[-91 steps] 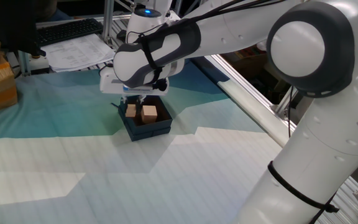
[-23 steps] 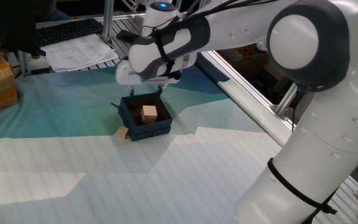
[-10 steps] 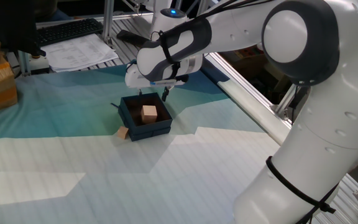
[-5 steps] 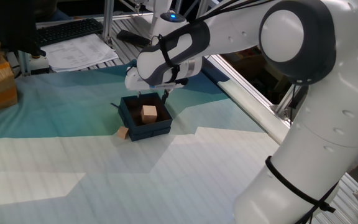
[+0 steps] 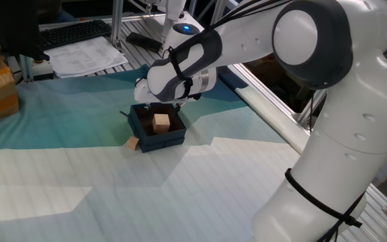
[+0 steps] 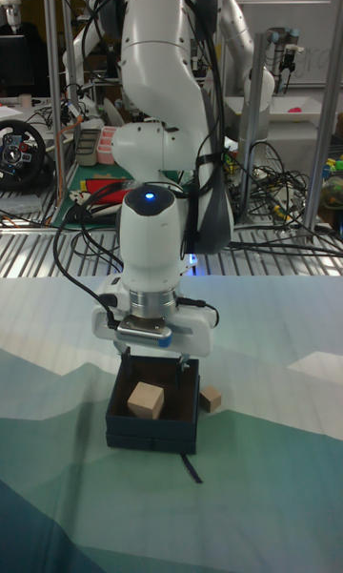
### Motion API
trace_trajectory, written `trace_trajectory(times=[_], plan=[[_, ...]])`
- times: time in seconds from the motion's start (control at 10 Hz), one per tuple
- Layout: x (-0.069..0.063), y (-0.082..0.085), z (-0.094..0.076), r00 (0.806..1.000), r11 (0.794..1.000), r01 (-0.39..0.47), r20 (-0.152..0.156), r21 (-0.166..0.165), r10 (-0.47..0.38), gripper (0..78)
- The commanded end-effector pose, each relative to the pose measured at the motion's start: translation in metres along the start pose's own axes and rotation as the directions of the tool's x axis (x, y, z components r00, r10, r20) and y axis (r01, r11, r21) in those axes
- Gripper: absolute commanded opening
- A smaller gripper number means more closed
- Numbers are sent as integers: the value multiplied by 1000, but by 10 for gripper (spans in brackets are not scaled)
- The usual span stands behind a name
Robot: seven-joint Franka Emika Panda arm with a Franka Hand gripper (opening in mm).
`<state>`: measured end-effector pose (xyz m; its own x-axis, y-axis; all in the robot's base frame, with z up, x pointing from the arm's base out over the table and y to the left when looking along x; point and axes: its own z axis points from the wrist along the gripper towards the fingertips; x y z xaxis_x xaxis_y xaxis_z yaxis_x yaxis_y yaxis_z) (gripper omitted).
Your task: Take everything out of the gift box
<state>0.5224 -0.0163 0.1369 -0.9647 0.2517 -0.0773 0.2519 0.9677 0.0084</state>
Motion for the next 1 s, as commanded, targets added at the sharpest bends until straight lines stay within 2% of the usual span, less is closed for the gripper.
trace_trajectory(times=[0.1, 0.5, 0.7, 1.0], plan=[[-1, 0, -1, 1000, 1000, -14, 3, -4, 14, 775], [-1, 0, -1, 999, 999, -40, -2, -4, 40, 775], [-1, 0, -1, 997, 999, -53, -61, 6, 53, 775], [-1, 1, 1, 994, 996, -92, -58, 6, 92, 775]])
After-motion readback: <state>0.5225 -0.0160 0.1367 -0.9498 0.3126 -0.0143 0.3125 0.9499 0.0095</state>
